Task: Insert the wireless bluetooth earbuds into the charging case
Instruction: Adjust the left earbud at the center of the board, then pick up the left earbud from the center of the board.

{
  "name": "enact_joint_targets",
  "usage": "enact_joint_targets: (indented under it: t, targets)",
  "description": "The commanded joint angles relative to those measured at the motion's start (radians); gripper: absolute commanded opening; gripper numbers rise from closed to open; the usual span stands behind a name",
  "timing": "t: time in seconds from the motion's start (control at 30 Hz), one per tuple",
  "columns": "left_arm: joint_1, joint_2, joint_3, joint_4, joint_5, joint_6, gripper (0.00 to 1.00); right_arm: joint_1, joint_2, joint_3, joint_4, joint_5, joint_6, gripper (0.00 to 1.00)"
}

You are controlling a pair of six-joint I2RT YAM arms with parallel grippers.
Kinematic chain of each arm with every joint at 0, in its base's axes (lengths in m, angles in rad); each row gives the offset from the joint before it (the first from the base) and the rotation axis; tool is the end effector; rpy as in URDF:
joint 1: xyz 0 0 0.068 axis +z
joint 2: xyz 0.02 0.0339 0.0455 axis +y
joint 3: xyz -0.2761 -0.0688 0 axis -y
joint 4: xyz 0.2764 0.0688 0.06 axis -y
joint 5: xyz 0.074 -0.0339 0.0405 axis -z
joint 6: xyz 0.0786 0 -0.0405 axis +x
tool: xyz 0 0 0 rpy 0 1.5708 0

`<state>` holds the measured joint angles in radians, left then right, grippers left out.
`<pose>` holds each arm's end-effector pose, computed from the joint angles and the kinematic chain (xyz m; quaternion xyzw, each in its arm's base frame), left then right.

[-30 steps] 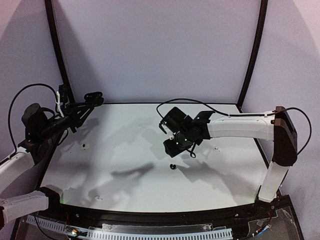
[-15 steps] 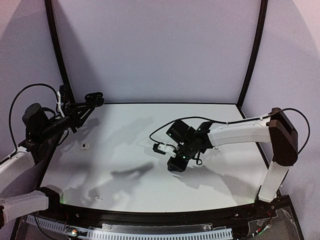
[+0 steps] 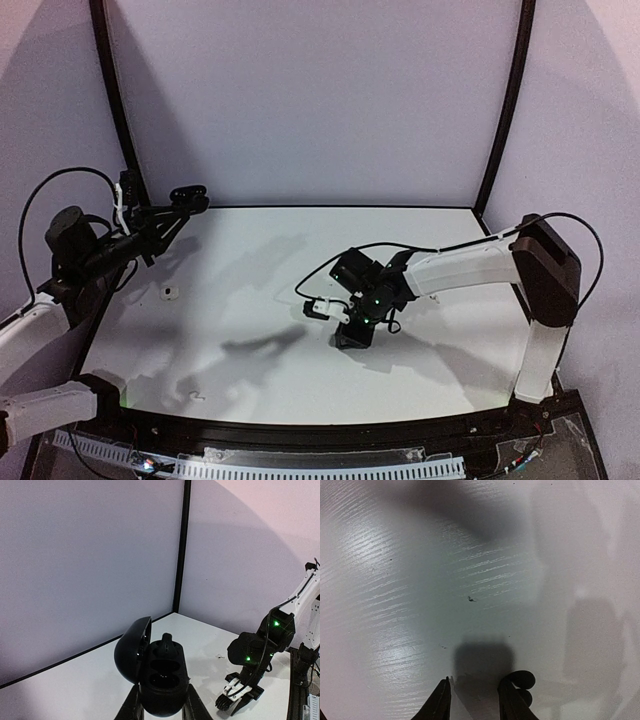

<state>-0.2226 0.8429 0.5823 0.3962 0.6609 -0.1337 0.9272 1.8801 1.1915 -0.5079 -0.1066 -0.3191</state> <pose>0.2367 -0.1031 0.3248 0.2718 0.6105 -0.3363 0.6635 0.2401 0.3340 0.1056 -0.5806 0.7909 0.1056 0.1616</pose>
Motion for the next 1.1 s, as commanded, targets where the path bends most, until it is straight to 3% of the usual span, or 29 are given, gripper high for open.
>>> enact_joint_targets:
  t: [0.0,0.6,1.07]
  targets:
    - [-0.003,0.000,0.005,0.000,-0.008,0.013,0.01,-0.012,0.011,0.014,0.013,0.028,-0.024,0.32]
    - [-0.003,0.005,0.001,0.004,-0.002,0.010,0.01,-0.039,0.014,0.040,-0.009,0.088,-0.053,0.32]
    - [-0.004,0.013,0.007,0.010,0.001,0.010,0.01,-0.066,0.023,0.040,-0.008,0.104,-0.075,0.22]
